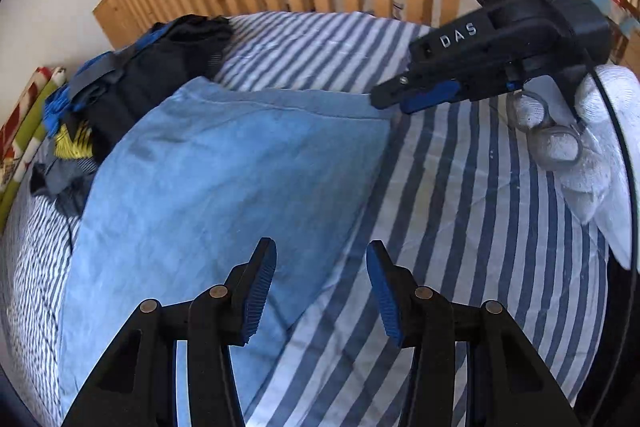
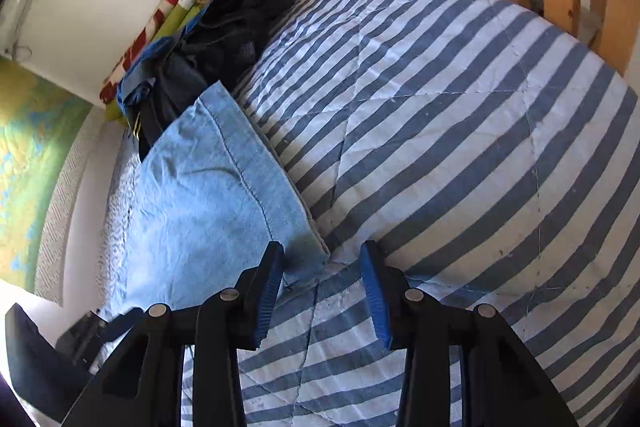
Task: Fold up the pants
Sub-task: 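Grasp the folded light-blue jeans edge with the left gripper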
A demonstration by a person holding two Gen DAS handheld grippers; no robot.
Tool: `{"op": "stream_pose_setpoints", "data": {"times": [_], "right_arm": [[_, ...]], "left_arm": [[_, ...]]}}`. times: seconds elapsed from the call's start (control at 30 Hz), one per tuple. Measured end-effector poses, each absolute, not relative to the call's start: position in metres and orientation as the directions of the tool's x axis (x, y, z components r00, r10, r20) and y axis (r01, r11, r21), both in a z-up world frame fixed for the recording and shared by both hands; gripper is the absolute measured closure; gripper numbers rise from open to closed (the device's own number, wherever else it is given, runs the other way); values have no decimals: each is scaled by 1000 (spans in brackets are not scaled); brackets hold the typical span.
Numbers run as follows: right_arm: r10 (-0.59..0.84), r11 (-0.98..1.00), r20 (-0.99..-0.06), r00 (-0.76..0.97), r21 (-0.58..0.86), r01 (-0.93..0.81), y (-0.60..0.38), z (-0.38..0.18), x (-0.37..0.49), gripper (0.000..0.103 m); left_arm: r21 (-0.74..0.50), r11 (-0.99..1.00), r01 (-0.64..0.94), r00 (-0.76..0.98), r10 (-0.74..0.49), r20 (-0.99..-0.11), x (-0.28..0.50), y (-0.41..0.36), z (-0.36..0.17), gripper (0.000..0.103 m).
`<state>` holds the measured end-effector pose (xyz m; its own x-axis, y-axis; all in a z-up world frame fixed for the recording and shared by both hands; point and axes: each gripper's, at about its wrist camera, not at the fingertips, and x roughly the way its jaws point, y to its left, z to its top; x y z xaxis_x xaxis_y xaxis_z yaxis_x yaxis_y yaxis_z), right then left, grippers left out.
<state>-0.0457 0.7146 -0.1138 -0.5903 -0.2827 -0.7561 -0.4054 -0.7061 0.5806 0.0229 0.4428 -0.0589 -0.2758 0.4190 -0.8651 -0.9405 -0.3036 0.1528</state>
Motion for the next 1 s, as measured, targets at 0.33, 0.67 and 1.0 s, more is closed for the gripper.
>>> {"op": "stream_pose_setpoints", "data": {"times": [0.33,0.67,1.0], "right_arm": [[-388,-581,-627,-676,736,-349,739,-109,-33,69],[-481,-503,-589,-649,792,-345,742,-131,-38,69],[-528,-455,-537,-658,833,-315,737,-130,-29,70]], "left_arm": [[57,-335,-941,-204,422,-883,0,508,-82,76],[46,-335,-941,-200,441,-875,-6,494,-69,96],[-119,-403,-908,-84,452,-888,-30,489,-73,95]]}}
